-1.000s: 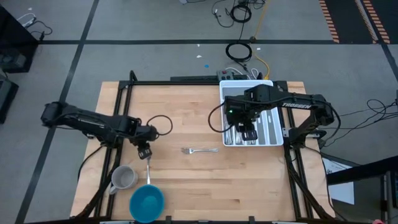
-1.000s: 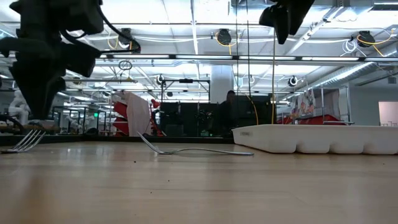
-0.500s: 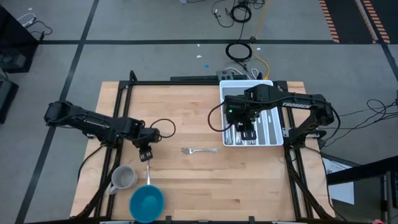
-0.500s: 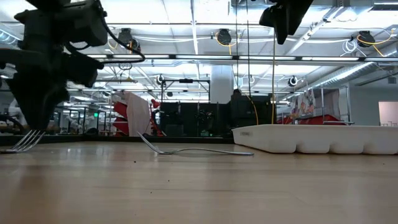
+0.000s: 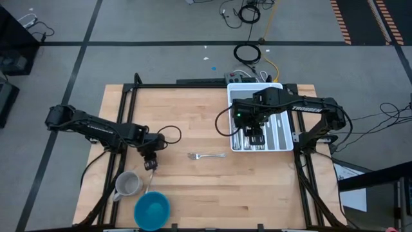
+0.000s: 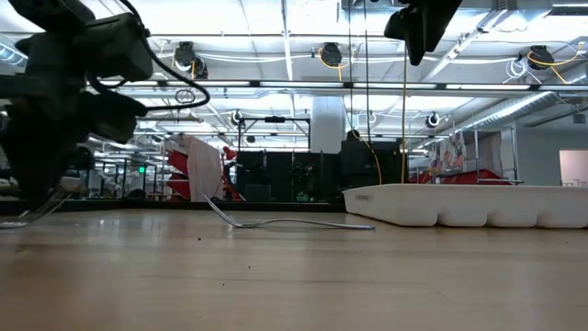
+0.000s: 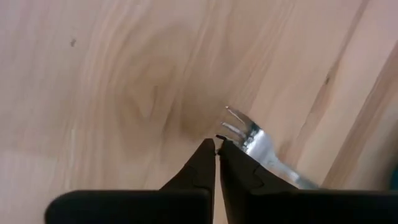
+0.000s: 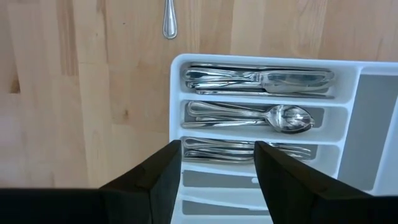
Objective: Sort silverware
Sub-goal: Put the fork into the silverware tray
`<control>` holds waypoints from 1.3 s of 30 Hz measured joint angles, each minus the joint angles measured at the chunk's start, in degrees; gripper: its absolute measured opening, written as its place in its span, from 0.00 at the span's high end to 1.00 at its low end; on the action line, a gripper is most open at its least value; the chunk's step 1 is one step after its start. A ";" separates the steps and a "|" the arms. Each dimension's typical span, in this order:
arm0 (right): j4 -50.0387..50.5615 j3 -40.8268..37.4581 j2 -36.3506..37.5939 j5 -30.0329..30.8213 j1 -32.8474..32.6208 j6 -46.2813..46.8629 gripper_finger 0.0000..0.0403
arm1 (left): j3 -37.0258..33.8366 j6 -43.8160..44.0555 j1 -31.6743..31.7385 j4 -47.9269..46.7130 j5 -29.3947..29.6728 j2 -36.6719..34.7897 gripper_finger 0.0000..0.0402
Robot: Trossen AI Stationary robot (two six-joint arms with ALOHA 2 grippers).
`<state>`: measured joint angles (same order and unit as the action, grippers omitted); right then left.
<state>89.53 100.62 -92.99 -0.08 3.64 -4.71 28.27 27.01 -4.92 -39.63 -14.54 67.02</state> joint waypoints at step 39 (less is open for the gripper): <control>-1.37 -0.02 6.43 0.04 0.00 10.47 0.52 | 25.56 4.80 5.17 5.02 19.94 -0.20 1.00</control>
<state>88.16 100.60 -86.56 -0.03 3.64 5.76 53.84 31.80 0.25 -34.61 5.40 66.83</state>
